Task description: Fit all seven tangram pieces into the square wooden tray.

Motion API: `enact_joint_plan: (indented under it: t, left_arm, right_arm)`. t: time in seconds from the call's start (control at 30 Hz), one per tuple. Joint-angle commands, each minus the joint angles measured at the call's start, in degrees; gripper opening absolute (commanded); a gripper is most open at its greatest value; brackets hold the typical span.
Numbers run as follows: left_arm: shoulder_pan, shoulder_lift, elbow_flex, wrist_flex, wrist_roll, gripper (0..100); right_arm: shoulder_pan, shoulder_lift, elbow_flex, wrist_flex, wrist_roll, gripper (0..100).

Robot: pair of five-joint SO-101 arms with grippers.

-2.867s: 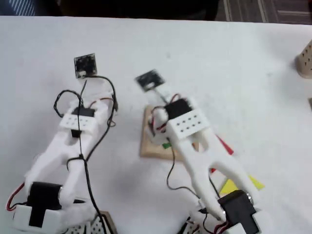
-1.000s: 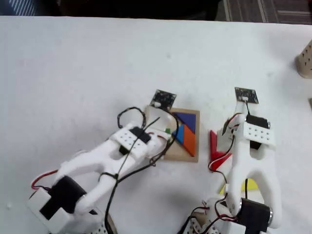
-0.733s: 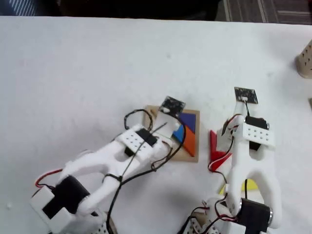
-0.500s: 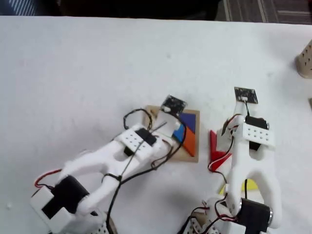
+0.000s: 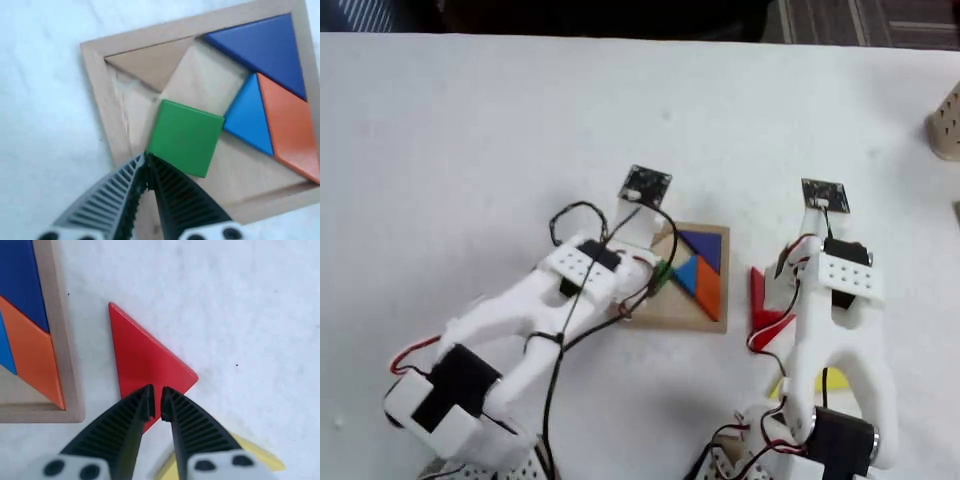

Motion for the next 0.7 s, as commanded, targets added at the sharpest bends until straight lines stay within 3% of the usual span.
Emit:
enact_joint_plan:
  t: [0.0, 0.67]
  left_arm:
    - [-0.66, -0.13, -2.99, 0.44, -0.44, 2]
    - [-0.57, 0.40, -2.73, -9.14, -0.44, 2]
  right_arm:
    - [0.40, -1.63, -0.18, 0.22, 0.53, 3.1]
    - [1.45, -1.63, -0.18, 0.31, 0.53, 3.1]
